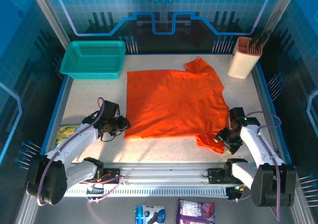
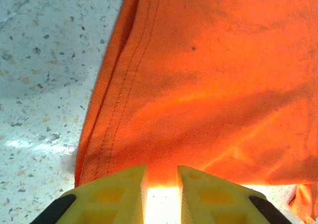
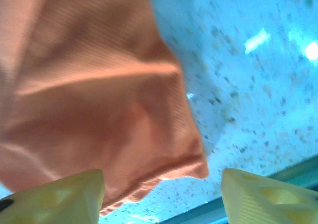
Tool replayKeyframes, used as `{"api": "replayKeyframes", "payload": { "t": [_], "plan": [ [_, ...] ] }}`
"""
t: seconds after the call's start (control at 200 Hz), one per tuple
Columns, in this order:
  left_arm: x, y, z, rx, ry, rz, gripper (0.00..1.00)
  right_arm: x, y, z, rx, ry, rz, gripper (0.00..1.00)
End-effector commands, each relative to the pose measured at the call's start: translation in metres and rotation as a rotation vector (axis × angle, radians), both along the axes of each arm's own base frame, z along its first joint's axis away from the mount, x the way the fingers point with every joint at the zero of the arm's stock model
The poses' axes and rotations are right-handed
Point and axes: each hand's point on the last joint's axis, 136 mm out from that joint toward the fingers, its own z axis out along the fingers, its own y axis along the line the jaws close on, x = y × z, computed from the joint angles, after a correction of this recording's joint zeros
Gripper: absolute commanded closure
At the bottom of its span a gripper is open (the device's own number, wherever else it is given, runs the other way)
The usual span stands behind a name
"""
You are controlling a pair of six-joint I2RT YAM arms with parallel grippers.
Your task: Fold the inside-out t-shirt
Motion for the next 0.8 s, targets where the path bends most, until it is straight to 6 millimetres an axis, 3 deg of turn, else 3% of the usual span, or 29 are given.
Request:
{"api": "replayKeyframes", "payload": {
  "t": [0.0,0.245,0.475,0.795],
  "plan": [
    [-0.011,0.008,-0.007,0.015,0.049,0.043,0.76,-0.017,-0.003,-0.004,-0.032,0.069,-0.049,0.46],
    [-0.015,0.009,-0.011,0.011,0.052,0.053,0.75,-0.015,-0.006,-0.005,-0.052,0.098,-0.155,0.62],
    [-0.014,0.008,-0.010,0.001,0.045,0.057,0.75,-0.006,-0.010,-0.006,-0.075,0.088,-0.246,0.64],
    [-0.015,0.010,-0.010,0.004,0.046,0.068,0.75,-0.004,-0.005,-0.033,-0.037,0.104,-0.353,0.66]
  ]
}}
